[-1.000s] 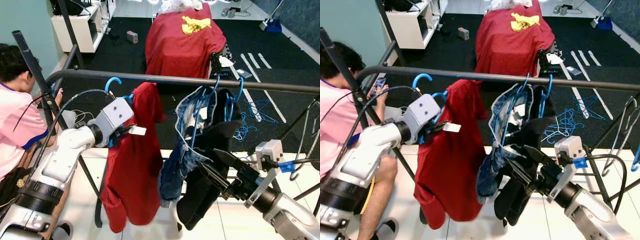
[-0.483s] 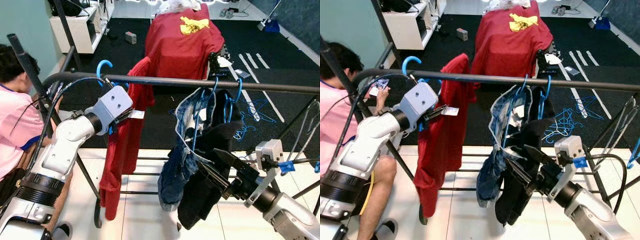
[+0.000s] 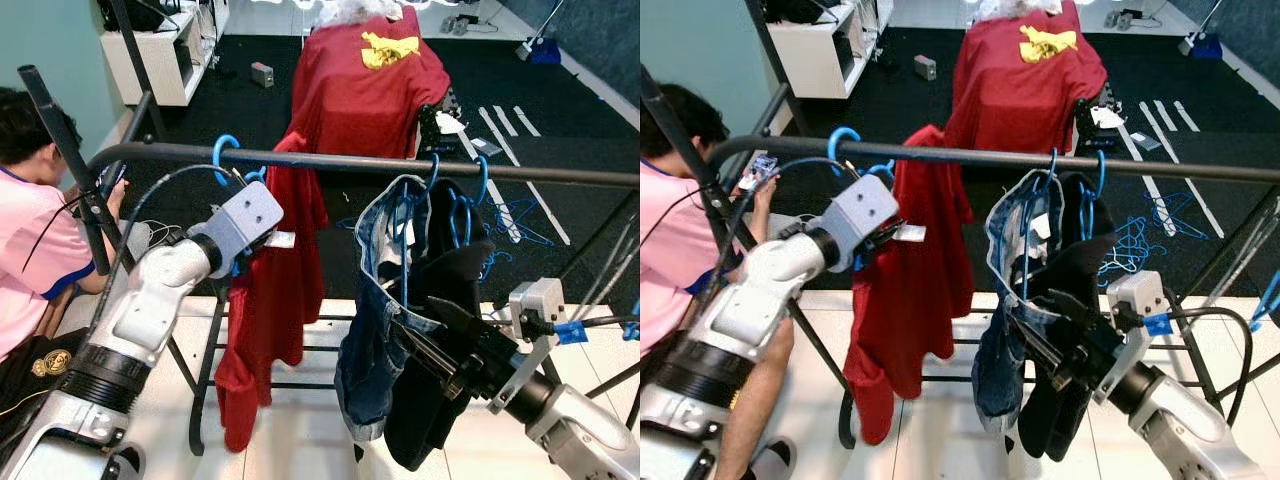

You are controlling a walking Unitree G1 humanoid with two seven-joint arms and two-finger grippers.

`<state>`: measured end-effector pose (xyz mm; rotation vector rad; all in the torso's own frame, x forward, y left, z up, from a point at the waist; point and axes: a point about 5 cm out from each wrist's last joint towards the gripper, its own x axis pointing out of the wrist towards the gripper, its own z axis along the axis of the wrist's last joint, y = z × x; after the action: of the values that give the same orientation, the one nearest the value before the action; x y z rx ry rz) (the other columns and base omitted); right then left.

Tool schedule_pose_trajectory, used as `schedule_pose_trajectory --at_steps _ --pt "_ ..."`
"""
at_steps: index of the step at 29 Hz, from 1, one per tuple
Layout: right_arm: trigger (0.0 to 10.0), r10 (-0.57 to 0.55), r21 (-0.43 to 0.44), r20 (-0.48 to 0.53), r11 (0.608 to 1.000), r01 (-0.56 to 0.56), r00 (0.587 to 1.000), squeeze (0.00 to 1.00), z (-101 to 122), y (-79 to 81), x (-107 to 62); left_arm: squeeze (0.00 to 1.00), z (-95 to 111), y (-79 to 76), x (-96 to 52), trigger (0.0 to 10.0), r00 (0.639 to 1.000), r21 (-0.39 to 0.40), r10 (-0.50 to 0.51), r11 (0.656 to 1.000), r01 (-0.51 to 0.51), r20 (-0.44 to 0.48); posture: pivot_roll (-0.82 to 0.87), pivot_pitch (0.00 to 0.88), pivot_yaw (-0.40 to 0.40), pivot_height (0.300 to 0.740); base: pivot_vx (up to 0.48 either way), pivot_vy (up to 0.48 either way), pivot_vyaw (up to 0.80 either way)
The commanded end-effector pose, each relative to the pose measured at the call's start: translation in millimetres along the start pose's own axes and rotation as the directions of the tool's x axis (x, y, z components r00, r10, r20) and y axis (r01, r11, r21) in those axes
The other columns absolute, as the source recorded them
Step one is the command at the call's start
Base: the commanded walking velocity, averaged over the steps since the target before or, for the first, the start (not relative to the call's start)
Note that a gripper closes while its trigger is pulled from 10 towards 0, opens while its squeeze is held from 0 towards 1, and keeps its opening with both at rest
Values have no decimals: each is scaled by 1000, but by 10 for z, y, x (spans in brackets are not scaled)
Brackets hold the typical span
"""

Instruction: Hang hanger

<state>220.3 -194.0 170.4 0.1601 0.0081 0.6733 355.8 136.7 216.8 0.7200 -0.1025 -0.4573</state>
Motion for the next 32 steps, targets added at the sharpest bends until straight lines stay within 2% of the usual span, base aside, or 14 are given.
schedule_pose_trajectory --at_steps 1,5,6,9,10,12,13,15,23,24,25,26,29,32 --pt "10000 -7 7 -24 1000 7 1000 0 -47 0 -4 0 -13 -48 67 10000 999 -5 26 1000 -26 -38 -97 157 7 740 0 0 0" --pt "10000 -5 8 -21 1000 6 1000 0 -48 16 14 0 -60 -101 133 10000 995 6 65 998 -65 -81 -100 159 11 740 0 0 0" --pt "10000 -5 9 -19 1000 5 1000 0 -50 23 23 86 -100 -156 135 10000 995 -27 47 998 -50 -93 -100 159 11 740 0 0 0" --pt "10000 -4 10 -18 1000 4 1000 0 -53 30 30 86 -139 -217 126 10000 995 -72 19 997 -26 -99 -100 159 11 740 0 0 0" --pt "10000 -3 10 -17 1000 4 1000 0 -55 32 32 1000 -179 -248 116 10000 993 -152 11 988 -29 -115 -100 159 11 740 0 0 0" --pt "10000 -3 10 -17 1000 4 1000 0 -55 32 32 1000 -179 -248 116 10000 993 -152 11 988 -29 -115 -100 159 11 740 0 0 0" --pt "10000 -2 12 -17 1000 3 1000 0 -57 35 36 1000 -224 -245 99 10000 988 -247 34 966 -70 -148 -97 164 10 740 0 0 0" --pt "10000 1 18 -20 1000 -1 1000 0 -78 45 49 1000 -339 -149 9 10000 968 -332 120 924 -189 -220 -87 168 6 740 0 0 0" --pt "10000 9 22 -23 1000 -9 1000 0 -93 56 71 1000 -445 -28 -107 10000 940 -342 201 894 -291 -275 -78 171 3 740 0 0 0" --pt "10000 11 23 -24 1000 -11 1000 0 -94 56 74 1000 -445 49 -170 10000 921 -369 257 859 -356 -292 -73 172 2 740 0 0 0" --pt "10000 11 23 -24 1000 -11 1000 0 -94 56 74 1000 -445 49 -170 10000 921 -369 257 859 -356 -292 -73 172 2 740 0 0 0" --pt "10000 13 23 -25 1000 -12 1000 0 -94 53 75 1000 -435 108 -230 10000 904 -387 300 828 -405 -304 -68 173 0 740 0 0 0" --pt "10000 13 23 -25 1000 -12 1000 0 -94 53 75 1000 -435 108 -230 10000 904 -387 300 828 -405 -304 -68 173 0 740 0 0 0" --pt "10000 14 24 -29 1000 -13 999 0 -100 46 76 1000 -387 183 -308 10000 891 -408 336 799 -442 -307 -59 173 -2 740 0 0 0"
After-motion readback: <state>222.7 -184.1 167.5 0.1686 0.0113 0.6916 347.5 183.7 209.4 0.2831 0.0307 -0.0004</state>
